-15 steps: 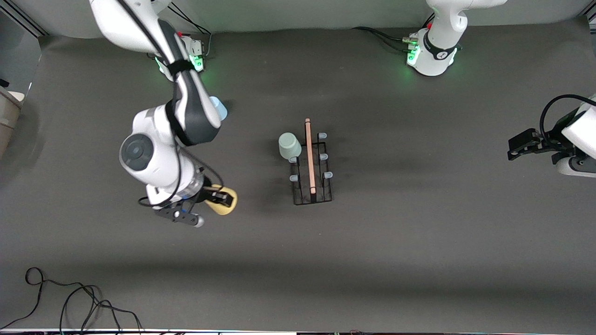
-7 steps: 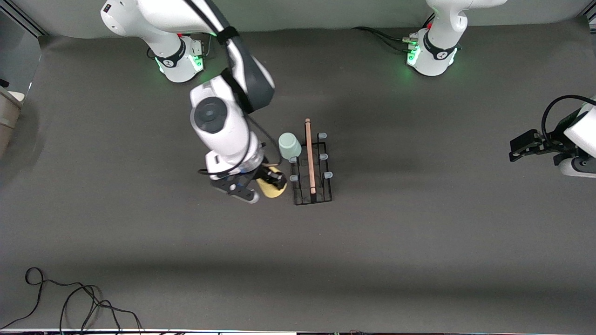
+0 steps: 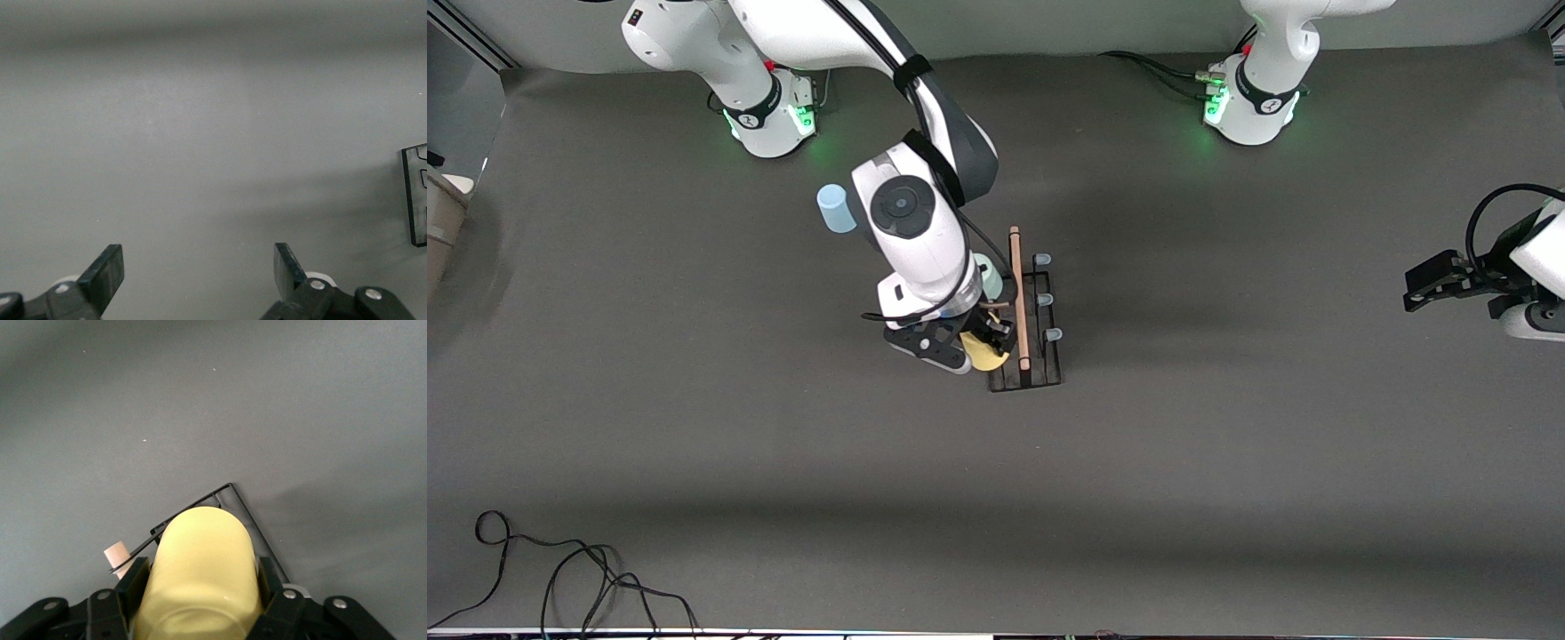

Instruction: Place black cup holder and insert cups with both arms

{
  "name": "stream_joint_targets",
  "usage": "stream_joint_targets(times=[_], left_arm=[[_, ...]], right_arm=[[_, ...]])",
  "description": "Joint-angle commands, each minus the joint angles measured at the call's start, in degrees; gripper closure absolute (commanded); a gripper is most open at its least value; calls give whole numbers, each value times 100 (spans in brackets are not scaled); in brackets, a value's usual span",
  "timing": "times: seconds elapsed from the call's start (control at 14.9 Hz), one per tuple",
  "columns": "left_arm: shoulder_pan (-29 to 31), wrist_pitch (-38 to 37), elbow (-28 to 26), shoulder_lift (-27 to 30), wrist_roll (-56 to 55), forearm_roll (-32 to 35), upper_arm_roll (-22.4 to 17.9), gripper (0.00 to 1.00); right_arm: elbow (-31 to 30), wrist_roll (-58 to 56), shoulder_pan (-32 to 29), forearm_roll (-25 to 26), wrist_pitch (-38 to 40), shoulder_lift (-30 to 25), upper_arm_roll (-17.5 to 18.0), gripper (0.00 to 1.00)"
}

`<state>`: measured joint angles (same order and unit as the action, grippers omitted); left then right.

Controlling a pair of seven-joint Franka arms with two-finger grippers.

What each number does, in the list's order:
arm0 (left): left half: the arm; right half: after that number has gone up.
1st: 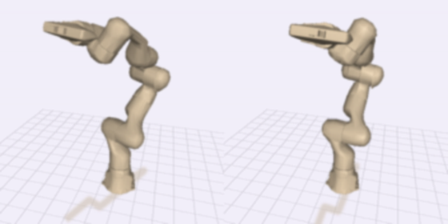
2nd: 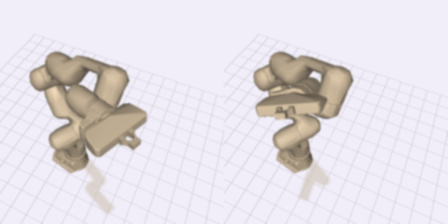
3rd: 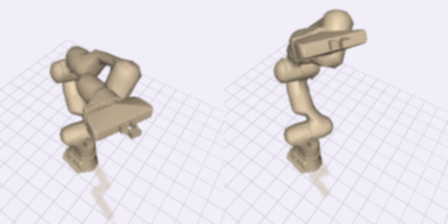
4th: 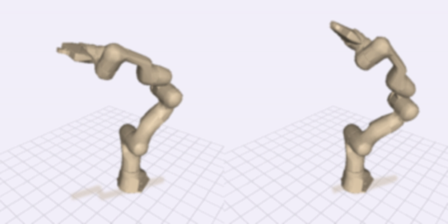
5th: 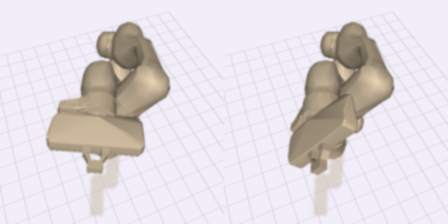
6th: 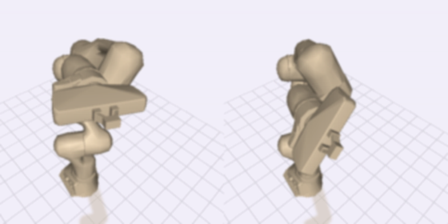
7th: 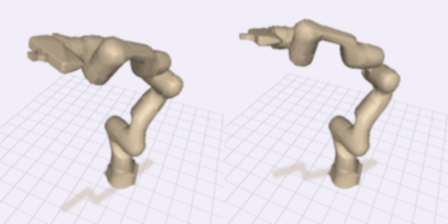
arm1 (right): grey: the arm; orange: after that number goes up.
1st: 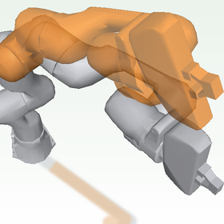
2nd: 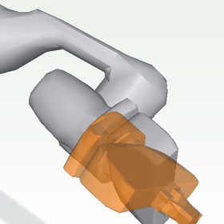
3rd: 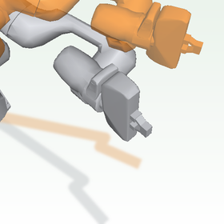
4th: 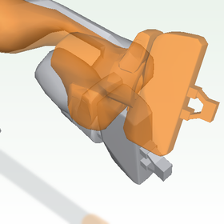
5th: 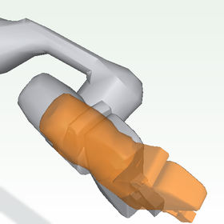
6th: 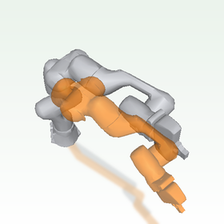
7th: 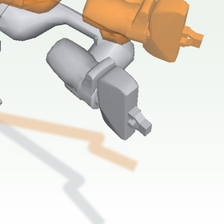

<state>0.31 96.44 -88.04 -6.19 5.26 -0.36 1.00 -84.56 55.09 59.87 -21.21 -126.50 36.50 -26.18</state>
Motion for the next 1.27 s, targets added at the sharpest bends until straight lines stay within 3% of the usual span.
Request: stream_joint_targets(times=[0.0, 0.4, 0.47, 0.54, 0.6, 0.74, 1.01, 1.21], left_arm=[[4, 76, -46, 30, 71, 45, -12, 0], [-4, 76, -46, 12, 45, 45, -12, 0], [-4, 76, -38, 12, 45, 45, -12, 0], [-4, 68, -37, 12, 54, 45, -21, 0], [-4, 68, -37, 12, 45, 45, -12, 0], [-4, 59, -38, 12, 45, 45, -12, 0], [-5, 50, -37, 12, 10, 45, -12, 0], [-4, 59, -37, 12, 10, 45, -12, 0]], right_arm=[[159, 186, 95, 3, -190, 322, -80, 100], [133, 195, 95, 29, -401, 577, -80, 100], [124, 195, 95, 29, -393, 578, -80, 91], [124, 204, 95, 29, -392, 569, -80, 47], [124, 204, 95, 29, -384, 569, -72, 15], [133, 204, 95, 21, -384, 569, -71, 0], [150, 117, 77, 29, -192, 350, -124, 0], [194, -172, -54, 195, 826, -439, -177, 0]])
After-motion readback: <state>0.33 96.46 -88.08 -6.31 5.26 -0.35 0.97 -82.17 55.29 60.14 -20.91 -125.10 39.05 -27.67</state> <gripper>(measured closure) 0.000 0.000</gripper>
